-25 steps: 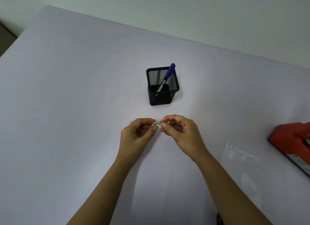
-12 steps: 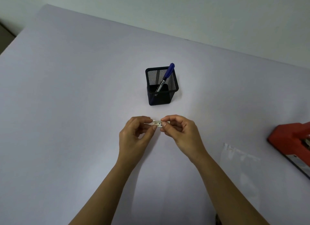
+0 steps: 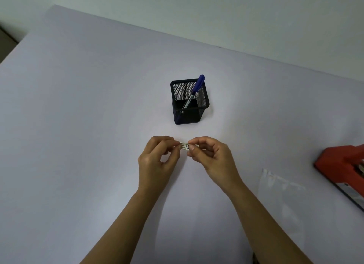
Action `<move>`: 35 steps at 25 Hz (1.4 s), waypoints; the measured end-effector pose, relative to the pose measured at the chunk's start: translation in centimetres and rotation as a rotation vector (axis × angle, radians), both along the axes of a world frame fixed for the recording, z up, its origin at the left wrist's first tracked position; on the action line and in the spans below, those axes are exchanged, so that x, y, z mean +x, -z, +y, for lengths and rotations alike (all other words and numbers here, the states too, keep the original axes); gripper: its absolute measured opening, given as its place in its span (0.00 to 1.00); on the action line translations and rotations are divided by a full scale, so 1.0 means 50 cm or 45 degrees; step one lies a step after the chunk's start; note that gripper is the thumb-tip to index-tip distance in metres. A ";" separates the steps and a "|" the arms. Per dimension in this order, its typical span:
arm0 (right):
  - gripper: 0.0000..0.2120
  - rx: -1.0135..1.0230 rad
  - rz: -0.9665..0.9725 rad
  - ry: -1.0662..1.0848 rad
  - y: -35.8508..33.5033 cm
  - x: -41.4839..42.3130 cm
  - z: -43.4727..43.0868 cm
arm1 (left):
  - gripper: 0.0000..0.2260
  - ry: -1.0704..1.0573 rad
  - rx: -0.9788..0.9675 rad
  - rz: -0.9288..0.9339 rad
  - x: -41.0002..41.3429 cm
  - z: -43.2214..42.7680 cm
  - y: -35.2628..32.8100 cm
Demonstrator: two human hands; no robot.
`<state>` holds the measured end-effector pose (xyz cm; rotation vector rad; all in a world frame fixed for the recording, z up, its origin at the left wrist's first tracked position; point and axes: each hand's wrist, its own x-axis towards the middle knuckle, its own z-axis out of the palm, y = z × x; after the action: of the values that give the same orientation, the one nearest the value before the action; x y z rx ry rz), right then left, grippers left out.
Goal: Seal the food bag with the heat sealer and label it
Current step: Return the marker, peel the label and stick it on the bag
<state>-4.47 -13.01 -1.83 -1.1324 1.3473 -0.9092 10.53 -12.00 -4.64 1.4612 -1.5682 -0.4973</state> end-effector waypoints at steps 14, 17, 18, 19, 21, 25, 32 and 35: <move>0.05 0.032 -0.075 0.153 0.006 -0.003 -0.006 | 0.08 0.128 -0.265 -0.300 -0.009 -0.001 0.019; 0.05 0.038 -0.117 0.125 0.003 -0.005 -0.006 | 0.10 0.117 -0.232 -0.265 -0.012 -0.006 0.015; 0.05 0.037 -0.124 0.101 0.002 -0.005 -0.006 | 0.10 0.099 -0.206 -0.244 -0.013 -0.009 0.013; 0.05 0.042 -0.140 0.074 -0.001 -0.005 -0.005 | 0.09 0.088 -0.185 -0.229 -0.014 -0.011 0.012; 0.07 0.068 -0.201 0.005 -0.006 -0.009 -0.005 | 0.08 0.075 -0.164 -0.203 -0.013 -0.012 0.011; 0.11 0.097 -0.228 -0.084 0.000 -0.018 -0.013 | 0.08 0.050 -0.206 -0.151 -0.015 -0.010 0.005; 0.11 -0.011 -0.130 -0.129 0.013 -0.023 -0.017 | 0.06 0.106 -0.330 -0.199 -0.019 -0.011 0.014; 0.07 -0.022 -0.111 -0.119 0.021 -0.028 -0.020 | 0.08 0.123 -0.346 -0.228 -0.021 -0.010 0.018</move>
<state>-5.85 -14.01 -2.88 -1.1469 1.2081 -0.8934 9.50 -12.51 -5.54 1.2539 -1.7774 -0.2013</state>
